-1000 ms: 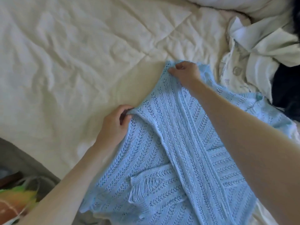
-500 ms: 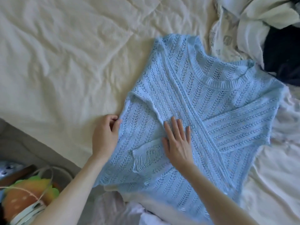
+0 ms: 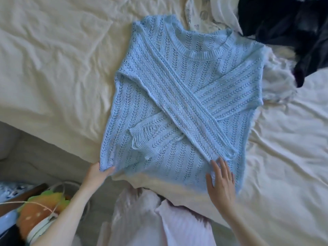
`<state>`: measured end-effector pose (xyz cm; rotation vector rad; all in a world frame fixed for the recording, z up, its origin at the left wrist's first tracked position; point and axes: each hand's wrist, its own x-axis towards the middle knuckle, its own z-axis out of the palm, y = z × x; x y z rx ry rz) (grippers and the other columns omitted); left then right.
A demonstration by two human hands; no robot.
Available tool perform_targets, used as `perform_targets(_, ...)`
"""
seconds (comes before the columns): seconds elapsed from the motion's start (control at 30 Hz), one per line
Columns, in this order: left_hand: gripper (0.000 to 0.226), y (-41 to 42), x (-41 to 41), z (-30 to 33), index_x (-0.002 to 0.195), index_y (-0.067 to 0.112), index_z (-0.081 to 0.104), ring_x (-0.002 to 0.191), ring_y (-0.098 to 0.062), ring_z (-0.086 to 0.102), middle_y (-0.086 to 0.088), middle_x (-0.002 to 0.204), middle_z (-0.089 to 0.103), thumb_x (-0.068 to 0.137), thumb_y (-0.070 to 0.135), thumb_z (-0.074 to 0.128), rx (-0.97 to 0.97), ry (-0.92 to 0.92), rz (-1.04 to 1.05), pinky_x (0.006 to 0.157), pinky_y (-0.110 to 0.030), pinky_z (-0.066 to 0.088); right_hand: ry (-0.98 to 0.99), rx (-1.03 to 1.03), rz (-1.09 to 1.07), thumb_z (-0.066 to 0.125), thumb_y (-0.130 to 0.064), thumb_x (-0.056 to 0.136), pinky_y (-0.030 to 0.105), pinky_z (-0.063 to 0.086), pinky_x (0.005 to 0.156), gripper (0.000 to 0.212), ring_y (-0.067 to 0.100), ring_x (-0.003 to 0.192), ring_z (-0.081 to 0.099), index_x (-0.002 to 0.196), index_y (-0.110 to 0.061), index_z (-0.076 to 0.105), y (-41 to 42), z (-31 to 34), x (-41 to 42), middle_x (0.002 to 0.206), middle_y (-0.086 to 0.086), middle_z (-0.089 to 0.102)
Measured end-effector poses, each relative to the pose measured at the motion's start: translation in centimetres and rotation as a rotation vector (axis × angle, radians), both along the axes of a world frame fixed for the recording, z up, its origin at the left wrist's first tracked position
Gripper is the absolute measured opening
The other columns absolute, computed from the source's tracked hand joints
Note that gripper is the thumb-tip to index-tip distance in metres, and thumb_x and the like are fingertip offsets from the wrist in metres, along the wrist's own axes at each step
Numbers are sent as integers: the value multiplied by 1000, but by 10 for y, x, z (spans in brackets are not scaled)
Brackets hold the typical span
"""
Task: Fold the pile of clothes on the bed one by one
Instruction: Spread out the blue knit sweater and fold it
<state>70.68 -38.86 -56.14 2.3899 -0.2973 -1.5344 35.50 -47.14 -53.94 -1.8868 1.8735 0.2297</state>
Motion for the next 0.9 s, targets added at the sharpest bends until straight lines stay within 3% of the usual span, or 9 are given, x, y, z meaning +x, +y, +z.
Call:
perform_targets(0.07, 24, 13, -6, 5, 105, -3, 64, 85, -24, 58, -15, 94, 64, 87, 13, 67, 20, -21, 64, 69, -32, 41, 6, -48, -196, 67, -5, 83, 52, 36, 102, 47, 42, 125, 46, 128, 3, 55, 15, 1, -28, 136, 25, 49)
perform_targets(0.13, 26, 26, -14, 10, 105, -1, 64, 82, -26, 59, -16, 95, 65, 86, 17, 68, 23, -51, 128, 69, -33, 45, -54, -4, -503, 66, -13, 86, 45, 37, 97, 47, 40, 119, 48, 128, 4, 51, 22, -2, -53, 126, 26, 52)
perform_targets(0.27, 25, 48, -36, 28, 111, 4, 59, 78, -20, 59, -12, 101, 63, 90, 15, 63, -136, 17, 383, 54, -18, 55, -407, 190, -1017, 68, -31, 86, 32, 40, 73, 33, 26, 86, 57, 102, -5, 57, 32, -8, -77, 92, 12, 59)
perform_targets(0.37, 30, 58, -42, 41, 119, 6, 56, 86, -13, 59, -7, 108, 62, 91, 16, 60, -279, 13, 553, 60, -14, 52, -519, 308, -1041, 68, -26, 87, 29, 40, 69, 14, 18, 78, 53, 93, -14, 63, 37, -13, -83, 82, 4, 60)
perform_targets(0.47, 31, 61, -42, 52, 125, 8, 52, 104, -20, 57, -9, 118, 59, 95, 15, 55, -372, -19, 634, 88, -30, 47, -689, 327, -1243, 58, -15, 91, 33, 46, 82, 11, 16, 87, 55, 102, -15, 59, 36, -13, -91, 97, 3, 61)
perform_targets(0.53, 29, 62, -43, 58, 126, 8, 50, 108, -24, 58, -9, 118, 60, 97, 13, 50, -412, 10, 659, 94, -39, 45, -949, 337, -1446, 50, -8, 92, 29, 52, 78, 16, 14, 83, 60, 102, -17, 57, 39, -8, -98, 89, -1, 66)
perform_targets(0.63, 28, 66, -47, 64, 125, 6, 49, 100, -23, 62, -8, 114, 62, 97, 12, 49, -429, 41, 691, 84, -42, 55, -1135, 353, -1550, 40, -8, 98, 22, 57, 59, 20, 8, 67, 69, 97, -17, 58, 53, 0, -105, 73, -7, 73)
perform_targets(0.9, 8, 101, -50, 77, 97, 10, 57, 88, -20, 63, -8, 102, 63, 96, 7, 49, -380, 110, 824, 64, -29, 59, -1181, 224, -1604, 44, -9, 99, 24, 58, 55, 13, 8, 58, 69, 92, -9, 55, 101, 22, -116, 64, -3, 72)
